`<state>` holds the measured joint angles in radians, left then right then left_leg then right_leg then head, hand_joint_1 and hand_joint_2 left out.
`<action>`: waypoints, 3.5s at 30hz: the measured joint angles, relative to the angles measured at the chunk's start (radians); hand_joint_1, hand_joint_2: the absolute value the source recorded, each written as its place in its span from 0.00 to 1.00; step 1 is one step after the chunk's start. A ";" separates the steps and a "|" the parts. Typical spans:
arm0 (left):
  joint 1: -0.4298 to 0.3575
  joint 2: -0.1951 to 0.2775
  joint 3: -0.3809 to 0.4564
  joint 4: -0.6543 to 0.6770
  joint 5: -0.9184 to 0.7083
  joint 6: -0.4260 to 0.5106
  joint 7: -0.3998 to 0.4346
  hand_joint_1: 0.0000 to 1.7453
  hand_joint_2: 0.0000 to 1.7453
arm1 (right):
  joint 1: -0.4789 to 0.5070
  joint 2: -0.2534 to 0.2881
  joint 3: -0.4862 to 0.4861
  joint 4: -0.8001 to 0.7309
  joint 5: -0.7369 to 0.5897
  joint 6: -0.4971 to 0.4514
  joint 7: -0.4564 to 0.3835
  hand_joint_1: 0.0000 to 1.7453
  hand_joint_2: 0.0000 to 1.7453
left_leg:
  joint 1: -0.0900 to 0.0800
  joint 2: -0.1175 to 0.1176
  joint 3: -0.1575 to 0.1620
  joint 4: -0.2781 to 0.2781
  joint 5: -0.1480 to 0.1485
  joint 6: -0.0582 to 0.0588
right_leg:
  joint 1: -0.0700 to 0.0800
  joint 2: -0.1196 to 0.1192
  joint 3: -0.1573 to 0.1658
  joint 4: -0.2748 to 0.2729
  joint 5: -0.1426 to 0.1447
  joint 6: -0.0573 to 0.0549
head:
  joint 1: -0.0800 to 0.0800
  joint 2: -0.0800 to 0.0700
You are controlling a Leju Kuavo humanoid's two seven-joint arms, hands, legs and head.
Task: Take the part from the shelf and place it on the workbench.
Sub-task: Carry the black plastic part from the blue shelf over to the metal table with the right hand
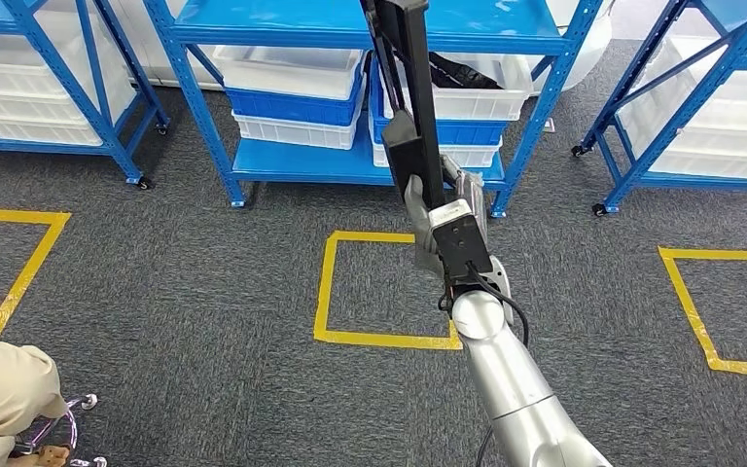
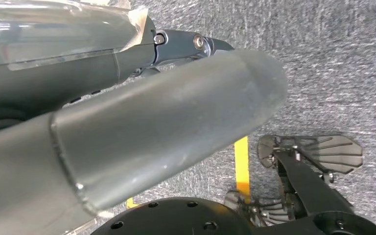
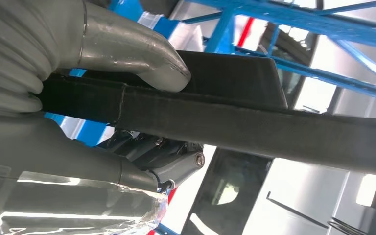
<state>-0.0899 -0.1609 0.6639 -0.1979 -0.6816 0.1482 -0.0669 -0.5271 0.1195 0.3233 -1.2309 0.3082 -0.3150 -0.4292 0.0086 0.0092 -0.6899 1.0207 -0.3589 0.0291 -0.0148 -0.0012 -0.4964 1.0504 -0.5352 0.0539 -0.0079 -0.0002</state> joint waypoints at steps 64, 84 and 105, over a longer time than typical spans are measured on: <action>0.005 -0.003 0.068 -0.003 -0.024 0.002 -0.014 0.00 0.00 | -0.110 0.028 -0.026 0.163 -0.143 0.066 -0.061 1.00 1.00 | 0.062 0.079 0.050 -0.039 -0.003 -0.081 | -0.051 -0.060 -0.097 -0.015 0.061 0.037 | 0.010 0.000; 0.005 -0.002 0.069 -0.007 -0.042 0.010 -0.001 0.00 0.00 | -0.086 0.015 -0.036 0.101 -0.157 0.049 -0.042 1.00 1.00 | -0.014 -0.040 0.114 -0.010 -0.100 0.050 | 0.008 0.091 -0.178 0.021 0.107 -0.039 | -0.006 0.000; 0.009 -0.012 0.106 -0.007 -0.070 0.003 -0.004 0.00 0.00 | -0.080 -0.006 -0.144 -0.022 0.903 -0.370 0.042 1.00 1.00 | 0.014 -0.009 0.004 0.266 -0.243 -0.036 | -0.016 0.043 -0.117 -0.025 0.099 -0.054 | -0.005 0.000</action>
<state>-0.0813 -0.1732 0.7700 -0.2045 -0.7512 0.1514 -0.0705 -0.6067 0.1135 0.1792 -1.2525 1.2108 -0.6852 -0.3869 0.0224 0.0002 -0.6861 1.2863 -0.6023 -0.0066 -0.0303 0.0415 -0.6135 1.0251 -0.4361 0.0003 -0.0131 -0.0003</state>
